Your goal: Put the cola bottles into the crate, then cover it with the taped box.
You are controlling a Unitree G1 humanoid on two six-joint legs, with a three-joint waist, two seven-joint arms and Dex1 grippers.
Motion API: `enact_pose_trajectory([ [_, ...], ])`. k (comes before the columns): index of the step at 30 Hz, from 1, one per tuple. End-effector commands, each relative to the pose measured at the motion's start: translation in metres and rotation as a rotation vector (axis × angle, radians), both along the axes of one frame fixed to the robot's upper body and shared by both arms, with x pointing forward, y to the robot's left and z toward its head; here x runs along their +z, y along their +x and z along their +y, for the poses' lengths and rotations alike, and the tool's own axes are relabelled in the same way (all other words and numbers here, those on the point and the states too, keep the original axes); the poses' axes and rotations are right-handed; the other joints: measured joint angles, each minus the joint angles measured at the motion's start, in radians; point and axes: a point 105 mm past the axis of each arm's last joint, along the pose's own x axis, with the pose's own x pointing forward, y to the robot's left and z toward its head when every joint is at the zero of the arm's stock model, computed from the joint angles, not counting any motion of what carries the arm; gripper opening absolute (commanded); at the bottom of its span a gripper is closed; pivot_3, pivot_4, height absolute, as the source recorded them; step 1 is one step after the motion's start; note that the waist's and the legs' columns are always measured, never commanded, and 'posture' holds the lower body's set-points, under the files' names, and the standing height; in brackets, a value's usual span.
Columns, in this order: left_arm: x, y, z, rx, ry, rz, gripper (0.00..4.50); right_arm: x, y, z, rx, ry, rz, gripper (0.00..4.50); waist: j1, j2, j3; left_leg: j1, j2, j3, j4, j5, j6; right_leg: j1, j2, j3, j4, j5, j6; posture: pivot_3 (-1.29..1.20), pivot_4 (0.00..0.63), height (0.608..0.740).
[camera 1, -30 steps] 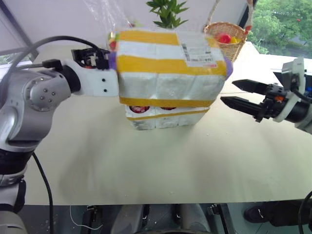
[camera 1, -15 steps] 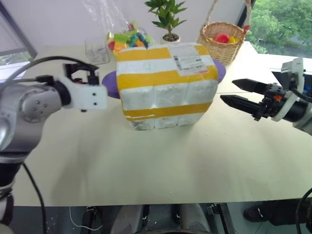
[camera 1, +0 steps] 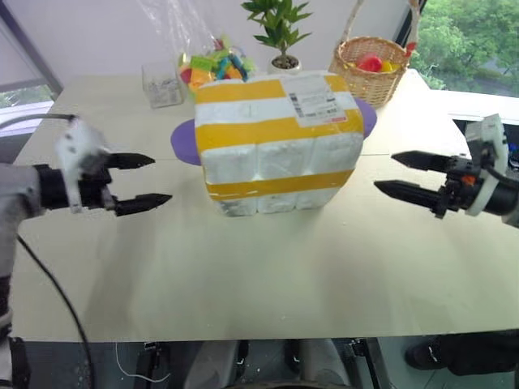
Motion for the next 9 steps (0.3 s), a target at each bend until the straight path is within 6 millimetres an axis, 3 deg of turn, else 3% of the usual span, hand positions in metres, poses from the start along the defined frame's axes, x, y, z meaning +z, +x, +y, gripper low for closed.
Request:
enact_pose_trajectory([
  [1, -0.006, -0.022, 0.000, -0.118, 0.015, 0.096, 4.47, 0.011, -0.004, -0.001, 0.017, -0.034, -0.055, 4.50, -0.006, 0.003, -0.001, 0.002, 0.000, 0.001, -0.001, 0.000, 0.000, 0.001, 0.000, 0.000, 0.000, 0.000, 0.000, 0.00, 0.150, 0.732],
  [9, -0.005, -0.009, -0.005, -0.070, -0.003, 0.064, 4.47, 0.002, 0.001, 0.008, 0.033, -0.014, -0.051, 4.50, 0.005, 0.002, 0.000, 0.008, 0.001, 0.001, -0.002, 0.000, 0.000, 0.007, -0.001, 0.002, -0.002, 0.000, -0.001, 0.00, 0.150, 0.732],
])
